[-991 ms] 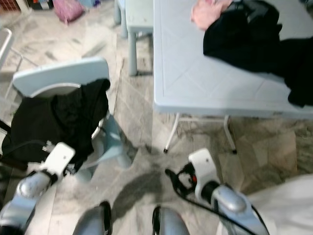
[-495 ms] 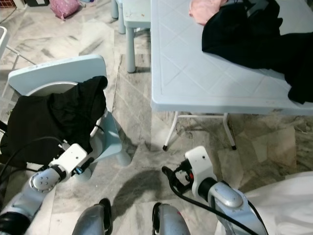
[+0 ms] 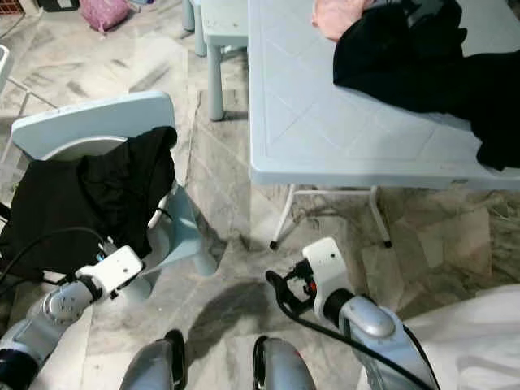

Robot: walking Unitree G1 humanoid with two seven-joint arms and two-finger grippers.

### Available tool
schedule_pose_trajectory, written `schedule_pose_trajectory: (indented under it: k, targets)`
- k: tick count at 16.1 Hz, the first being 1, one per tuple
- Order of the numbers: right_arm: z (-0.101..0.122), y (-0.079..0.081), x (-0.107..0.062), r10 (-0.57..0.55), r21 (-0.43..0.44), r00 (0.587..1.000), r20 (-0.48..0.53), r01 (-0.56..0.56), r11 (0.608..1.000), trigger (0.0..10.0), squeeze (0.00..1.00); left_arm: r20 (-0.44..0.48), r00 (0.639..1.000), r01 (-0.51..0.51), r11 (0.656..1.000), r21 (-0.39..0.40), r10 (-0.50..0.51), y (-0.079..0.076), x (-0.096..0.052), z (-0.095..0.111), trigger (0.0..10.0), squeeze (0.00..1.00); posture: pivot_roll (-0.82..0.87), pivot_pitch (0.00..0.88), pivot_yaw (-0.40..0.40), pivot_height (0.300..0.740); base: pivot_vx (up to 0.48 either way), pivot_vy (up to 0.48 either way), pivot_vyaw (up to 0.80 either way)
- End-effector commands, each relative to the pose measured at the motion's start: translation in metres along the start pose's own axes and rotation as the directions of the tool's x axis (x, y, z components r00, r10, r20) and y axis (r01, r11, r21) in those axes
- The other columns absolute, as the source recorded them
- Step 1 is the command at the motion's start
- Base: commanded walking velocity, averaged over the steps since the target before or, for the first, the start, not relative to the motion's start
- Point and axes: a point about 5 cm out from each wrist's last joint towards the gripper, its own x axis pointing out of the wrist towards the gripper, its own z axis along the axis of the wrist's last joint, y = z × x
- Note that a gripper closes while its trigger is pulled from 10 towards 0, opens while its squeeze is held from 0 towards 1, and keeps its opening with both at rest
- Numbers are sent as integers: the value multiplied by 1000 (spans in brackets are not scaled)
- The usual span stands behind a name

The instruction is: Hang hanger

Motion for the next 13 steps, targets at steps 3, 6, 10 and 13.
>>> schedule_pose_trajectory:
  k: [3, 6, 10, 13]
  targets:
    - [-4, -1, 2, -12, 0, 1000, -12, 12, 1000, 10000, 0, -26, 999, 36, 999, 36, -35, -3, -3, -8, 0, 0, -53, 222, -56, 740, 0, 0, 0]
    - [-3, -2, 5, -19, -4, 1000, -3, 19, 1000, 10000, 0, -27, 1000, 12, 999, 30, -11, -1, -3, -9, 0, 0, -47, 218, -58, 740, 0, 0, 0]
    - [-3, -5, 8, -37, -7, 999, 12, 37, 999, 10000, 0, -25, 1000, -17, 1000, 2, 17, 2, -4, -12, 0, 0, -34, 212, -60, 740, 0, 0, 0]
    - [-1, -10, 10, -64, -22, 998, 24, 64, 998, 10000, 0, -28, 989, -148, 979, -140, 146, 14, -3, -12, 0, 0, -34, 211, -70, 740, 0, 0, 0]
